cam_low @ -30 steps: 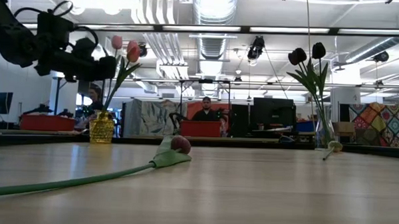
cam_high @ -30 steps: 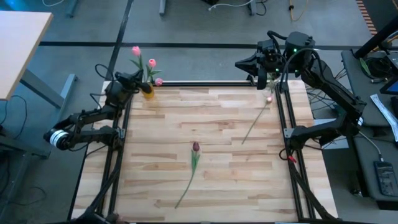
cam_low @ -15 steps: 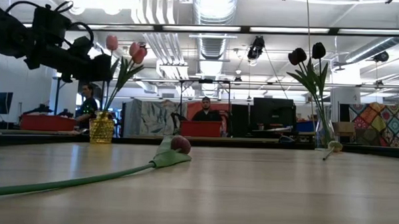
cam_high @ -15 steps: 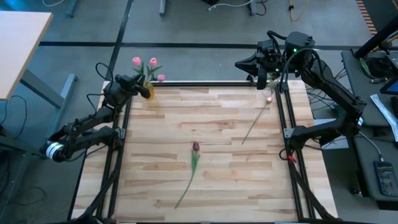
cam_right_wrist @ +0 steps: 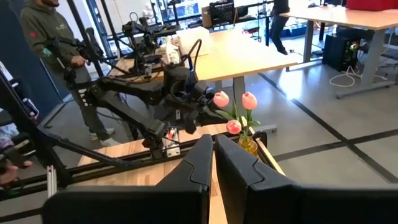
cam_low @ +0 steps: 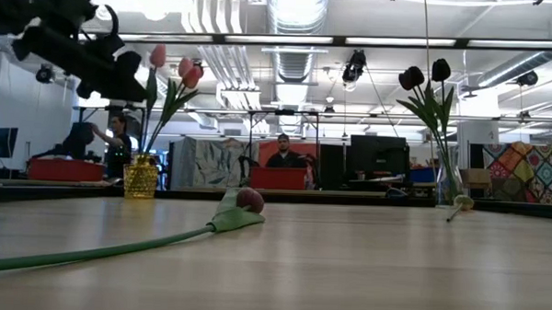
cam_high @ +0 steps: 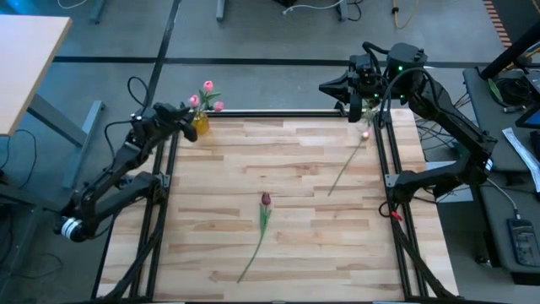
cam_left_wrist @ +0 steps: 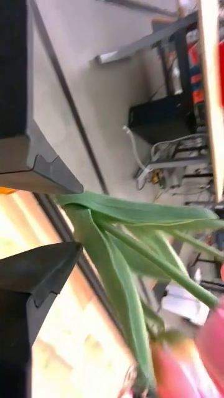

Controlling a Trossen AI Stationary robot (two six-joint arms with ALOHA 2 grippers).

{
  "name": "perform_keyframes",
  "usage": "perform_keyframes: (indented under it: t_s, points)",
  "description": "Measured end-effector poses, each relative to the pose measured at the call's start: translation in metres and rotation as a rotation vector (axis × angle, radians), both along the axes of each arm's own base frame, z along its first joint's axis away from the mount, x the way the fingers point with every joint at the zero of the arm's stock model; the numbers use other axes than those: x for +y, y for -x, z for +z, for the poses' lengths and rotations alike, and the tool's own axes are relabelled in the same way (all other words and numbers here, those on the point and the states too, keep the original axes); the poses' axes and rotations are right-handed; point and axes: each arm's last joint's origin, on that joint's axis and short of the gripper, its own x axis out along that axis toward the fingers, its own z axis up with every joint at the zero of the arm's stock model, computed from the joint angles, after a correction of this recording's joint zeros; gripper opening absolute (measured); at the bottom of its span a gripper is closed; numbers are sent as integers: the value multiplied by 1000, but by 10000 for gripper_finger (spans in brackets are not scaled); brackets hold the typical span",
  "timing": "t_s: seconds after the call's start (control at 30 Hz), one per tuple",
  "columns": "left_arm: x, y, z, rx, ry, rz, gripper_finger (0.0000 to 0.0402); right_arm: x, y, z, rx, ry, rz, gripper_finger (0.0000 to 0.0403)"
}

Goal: Sort flowers into vase by color
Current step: Put the pink tulip into the yellow vase, then put the dark red tulip into the transparent vase

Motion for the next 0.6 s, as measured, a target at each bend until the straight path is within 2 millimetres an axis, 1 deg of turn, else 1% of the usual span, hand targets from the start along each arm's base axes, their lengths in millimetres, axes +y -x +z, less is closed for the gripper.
perform_keyframes:
  t_s: [0.23,0.43,0.53,0.6]
  points:
    - [-15,7,30,86,73,-40,121,0,0,0,1,3,1,13]
    - [-33,16,57,125,113,-60,121,0,0,0,2,2,1,13]
    - [-46,19,63,112,154,-123,118,0,-2,-3,25,-15,6,13]
    - [-54,22,64,104,182,-160,112,2,-6,-10,75,-42,22,13]
